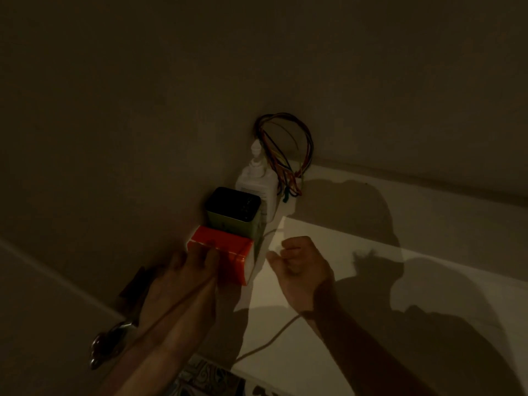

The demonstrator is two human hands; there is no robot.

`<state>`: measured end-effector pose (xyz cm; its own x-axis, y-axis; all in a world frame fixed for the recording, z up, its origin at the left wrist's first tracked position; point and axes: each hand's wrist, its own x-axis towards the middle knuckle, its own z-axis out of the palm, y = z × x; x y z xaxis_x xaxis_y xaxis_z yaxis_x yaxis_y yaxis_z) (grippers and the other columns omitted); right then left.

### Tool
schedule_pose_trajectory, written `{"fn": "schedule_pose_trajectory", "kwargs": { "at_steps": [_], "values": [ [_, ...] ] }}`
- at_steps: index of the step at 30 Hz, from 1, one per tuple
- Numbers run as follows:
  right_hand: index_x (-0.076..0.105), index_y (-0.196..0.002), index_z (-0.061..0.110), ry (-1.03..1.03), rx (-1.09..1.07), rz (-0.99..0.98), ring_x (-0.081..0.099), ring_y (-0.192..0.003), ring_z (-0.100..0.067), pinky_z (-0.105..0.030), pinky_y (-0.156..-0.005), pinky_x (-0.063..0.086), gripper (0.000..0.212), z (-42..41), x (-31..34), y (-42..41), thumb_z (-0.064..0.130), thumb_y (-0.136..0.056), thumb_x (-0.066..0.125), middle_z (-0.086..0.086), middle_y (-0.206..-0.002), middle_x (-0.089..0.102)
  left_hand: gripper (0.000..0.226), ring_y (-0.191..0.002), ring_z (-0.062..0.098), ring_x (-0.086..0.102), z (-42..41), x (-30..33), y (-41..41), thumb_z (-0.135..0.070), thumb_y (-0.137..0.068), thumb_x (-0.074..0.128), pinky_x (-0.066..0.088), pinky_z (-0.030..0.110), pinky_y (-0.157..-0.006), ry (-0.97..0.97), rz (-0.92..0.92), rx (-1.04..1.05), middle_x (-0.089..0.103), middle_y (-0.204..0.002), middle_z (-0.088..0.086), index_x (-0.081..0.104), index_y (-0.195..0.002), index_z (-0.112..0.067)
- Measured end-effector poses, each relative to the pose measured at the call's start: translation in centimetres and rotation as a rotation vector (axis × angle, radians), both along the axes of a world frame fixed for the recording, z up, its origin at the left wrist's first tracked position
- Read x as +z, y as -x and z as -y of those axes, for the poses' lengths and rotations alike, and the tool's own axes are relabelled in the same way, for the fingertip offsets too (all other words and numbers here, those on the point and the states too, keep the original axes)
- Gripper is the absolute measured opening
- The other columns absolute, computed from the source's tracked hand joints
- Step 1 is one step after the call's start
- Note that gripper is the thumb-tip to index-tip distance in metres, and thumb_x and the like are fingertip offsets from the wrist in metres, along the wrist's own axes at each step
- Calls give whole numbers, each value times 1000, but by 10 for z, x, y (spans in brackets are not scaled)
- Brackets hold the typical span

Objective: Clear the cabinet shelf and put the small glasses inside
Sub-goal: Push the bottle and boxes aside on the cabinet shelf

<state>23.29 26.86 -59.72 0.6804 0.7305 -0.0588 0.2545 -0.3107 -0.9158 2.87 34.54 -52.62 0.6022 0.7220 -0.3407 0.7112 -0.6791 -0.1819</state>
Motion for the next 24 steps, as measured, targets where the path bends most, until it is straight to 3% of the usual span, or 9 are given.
{"fn": "schedule_pose_trajectory", "kwargs": {
  "at_steps": [2,4,7,8,10,11,13,16,24],
  "values": [
    [64,-111,16,45,-60,137,68,-92,-18,-25,-78,57,36,15,-6,-19,37,-86,77,-2,-101,70,55,-113,24,54,17,11,-35,-40,-84,66,49,37,-79,-194,329,-46,53,-133,3,46,-134,-28],
    [63,-120,17,117,-89,274,65,-100,-19,-35,-84,57,41,36,-11,-42,44,-89,69,-3,-113,67,43,-96,20,56,35,-2,-53,-41,-77,70,47,36,-70,-169,571,-182,60,-110,-2,54,-115,-30],
    [46,-141,27,430,-45,487,48,-129,-24,-41,-102,45,69,78,-15,-78,72,-89,41,-4,-142,51,48,-105,20,55,51,-16,-96,-59,-80,60,45,37,-84,-94,796,-341,59,-117,-4,55,-119,-32],
    [36,-149,31,561,-29,540,34,-142,-27,-46,-111,34,79,94,-15,-91,78,-86,28,-5,-154,40,58,-120,24,53,62,-19,-116,-66,-80,54,42,40,-98,-37,740,-368,58,-130,-1,55,-127,-32],
    [13,-157,37,759,-17,564,3,-154,-27,-53,-121,10,90,125,-14,-115,84,-79,8,-2,-168,12,81,-150,30,19,81,-37,-157,-79,-80,38,10,49,-122,45,600,-419,31,-161,3,35,-149,-36],
    [5,-157,39,827,-17,559,-7,-154,-27,-57,-122,2,92,141,-13,-126,84,-77,2,-2,-169,1,90,-154,28,-1,85,-47,-176,-84,-80,32,-5,51,-122,74,546,-421,13,-167,2,20,-155,-37],
    [-6,-156,42,920,-22,536,-19,-152,-29,-64,-120,-5,92,167,-10,-144,86,-75,-5,-2,-168,-14,99,-151,26,-22,87,-62,-204,-90,-77,26,-14,53,-119,118,470,-425,-9,-168,0,0,-158,-39],
    [-13,-153,47,980,-67,503,-23,-151,-31,-68,-117,-7,89,190,-3,-158,88,-76,-3,-2,-167,-21,104,-149,25,-27,89,-79,-232,-96,-72,22,-16,56,-117,169,417,-406,-19,-167,-2,-8,-156,-44],
    [-9,-153,51,904,-93,544,-15,-153,-34,-75,-113,-4,92,196,12,-167,94,-73,1,1,-168,-15,115,-152,30,-19,89,-78,-269,-102,-60,24,-10,65,-117,257,350,-363,-15,-168,-5,-9,-155,-48]
  ]
}}
